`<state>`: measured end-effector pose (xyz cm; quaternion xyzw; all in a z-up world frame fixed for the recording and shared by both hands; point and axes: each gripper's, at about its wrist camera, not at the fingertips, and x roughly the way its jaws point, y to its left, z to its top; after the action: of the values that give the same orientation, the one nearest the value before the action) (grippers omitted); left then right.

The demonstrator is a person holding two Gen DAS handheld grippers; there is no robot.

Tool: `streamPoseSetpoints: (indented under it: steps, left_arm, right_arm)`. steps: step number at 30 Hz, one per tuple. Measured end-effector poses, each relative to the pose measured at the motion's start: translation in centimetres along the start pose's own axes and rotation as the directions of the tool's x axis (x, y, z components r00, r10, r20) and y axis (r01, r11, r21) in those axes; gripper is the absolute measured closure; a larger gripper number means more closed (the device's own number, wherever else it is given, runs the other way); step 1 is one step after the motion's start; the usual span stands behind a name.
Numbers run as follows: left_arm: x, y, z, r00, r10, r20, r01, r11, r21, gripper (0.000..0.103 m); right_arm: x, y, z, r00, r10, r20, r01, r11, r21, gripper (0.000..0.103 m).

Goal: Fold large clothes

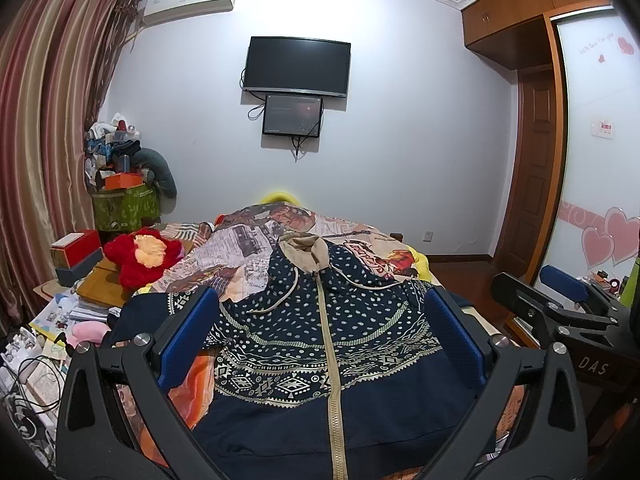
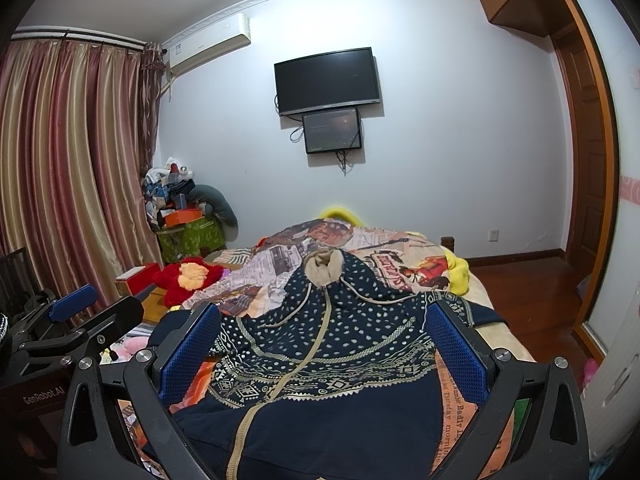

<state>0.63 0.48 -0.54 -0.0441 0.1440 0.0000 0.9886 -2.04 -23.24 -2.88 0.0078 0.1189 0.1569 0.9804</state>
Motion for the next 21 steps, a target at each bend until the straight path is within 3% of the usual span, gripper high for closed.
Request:
streamPoseSetpoints:
  steps: [12, 16, 21]
  left_arm:
    - [1.2, 1.3, 0.0, 1.000, 0.013, -0.027, -0.013, 1.000, -0.006, 0.000]
    - [2.8, 3.4, 0.3, 0.996, 0.074, -0.043, -0.076, 0.996, -0.038, 0.000]
    - [6.9, 8.3, 0.0, 0.977, 0.174, -0.121, -0.185, 0.979, -0.086, 0.000]
  right_arm:
    - [1.4, 0.6, 0.1, 1.000, 0.007, -0.025, -0.008, 1.000, -0.005, 0.000]
    - [3.6, 0.6, 0.4, 0.999, -0.001, -0.049, 0.001, 1.000, -0.015, 0.000]
    - [8.4, 0.9, 0.8, 0.995, 0.001, -0.097, -0.005, 0.999, -0.044, 0.000]
